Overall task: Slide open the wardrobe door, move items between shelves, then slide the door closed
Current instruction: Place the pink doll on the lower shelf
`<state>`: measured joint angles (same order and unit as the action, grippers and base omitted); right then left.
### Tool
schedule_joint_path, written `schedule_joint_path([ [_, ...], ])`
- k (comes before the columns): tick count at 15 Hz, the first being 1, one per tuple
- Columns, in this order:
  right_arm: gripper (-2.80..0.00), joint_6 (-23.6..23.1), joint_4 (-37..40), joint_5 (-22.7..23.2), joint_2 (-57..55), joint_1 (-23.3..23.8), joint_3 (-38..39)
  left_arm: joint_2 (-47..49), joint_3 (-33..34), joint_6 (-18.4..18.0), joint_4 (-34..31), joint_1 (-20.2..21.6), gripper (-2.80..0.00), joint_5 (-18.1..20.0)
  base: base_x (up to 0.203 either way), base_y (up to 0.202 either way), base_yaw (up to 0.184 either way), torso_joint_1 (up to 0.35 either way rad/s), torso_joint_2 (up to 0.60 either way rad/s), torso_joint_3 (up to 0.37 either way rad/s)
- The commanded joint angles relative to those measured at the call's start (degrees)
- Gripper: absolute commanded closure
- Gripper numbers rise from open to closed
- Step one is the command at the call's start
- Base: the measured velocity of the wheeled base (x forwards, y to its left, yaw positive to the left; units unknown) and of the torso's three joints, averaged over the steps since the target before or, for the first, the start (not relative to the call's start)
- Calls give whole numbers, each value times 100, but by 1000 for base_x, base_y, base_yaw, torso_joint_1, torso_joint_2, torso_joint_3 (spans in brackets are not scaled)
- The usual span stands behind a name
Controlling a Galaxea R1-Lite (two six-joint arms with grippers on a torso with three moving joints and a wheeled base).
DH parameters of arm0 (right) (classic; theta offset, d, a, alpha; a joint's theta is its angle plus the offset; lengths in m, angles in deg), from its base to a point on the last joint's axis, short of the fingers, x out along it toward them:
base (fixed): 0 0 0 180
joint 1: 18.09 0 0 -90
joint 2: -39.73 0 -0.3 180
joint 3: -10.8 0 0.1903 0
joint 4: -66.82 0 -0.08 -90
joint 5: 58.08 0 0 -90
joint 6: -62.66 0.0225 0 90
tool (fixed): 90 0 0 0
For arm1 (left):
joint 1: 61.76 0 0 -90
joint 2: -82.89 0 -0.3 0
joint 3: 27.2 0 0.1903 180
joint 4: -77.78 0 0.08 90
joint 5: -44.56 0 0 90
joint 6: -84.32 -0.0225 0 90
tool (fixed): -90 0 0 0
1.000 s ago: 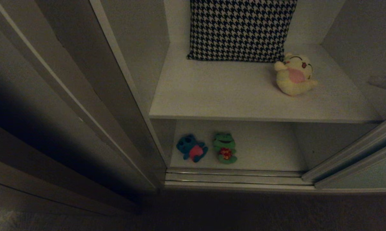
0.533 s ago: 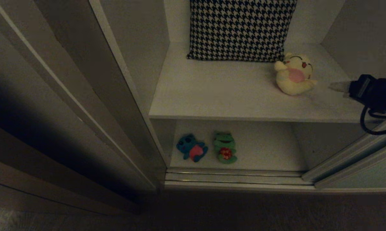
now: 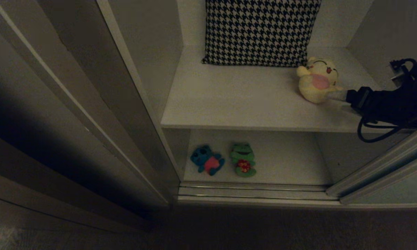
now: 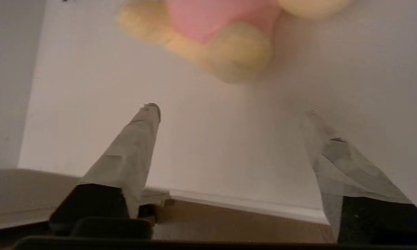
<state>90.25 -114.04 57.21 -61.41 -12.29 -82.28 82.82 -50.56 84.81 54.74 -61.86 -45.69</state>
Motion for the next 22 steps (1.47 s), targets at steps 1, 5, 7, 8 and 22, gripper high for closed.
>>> schedule_joint_path([
  [1,-280,226,-161,58,-256,-18,-59,7,0,4,2,1,0,-2,0,0,0,0,0,0],
  [5,-280,273,-330,229,-506,-28,-441,7,0,4,2,1,0,-2,0,0,0,0,0,0],
  [7,-280,268,-764,251,-587,-51,-472,7,0,4,2,1,0,-2,0,0,0,0,0,0],
  [8,-280,236,-936,256,-700,-93,-491,7,0,4,2,1,0,-2,0,0,0,0,0,0],
  [22,0,227,-1410,177,-1250,-180,-1045,7,0,4,2,1,0,-2,0,0,0,0,0,0],
])
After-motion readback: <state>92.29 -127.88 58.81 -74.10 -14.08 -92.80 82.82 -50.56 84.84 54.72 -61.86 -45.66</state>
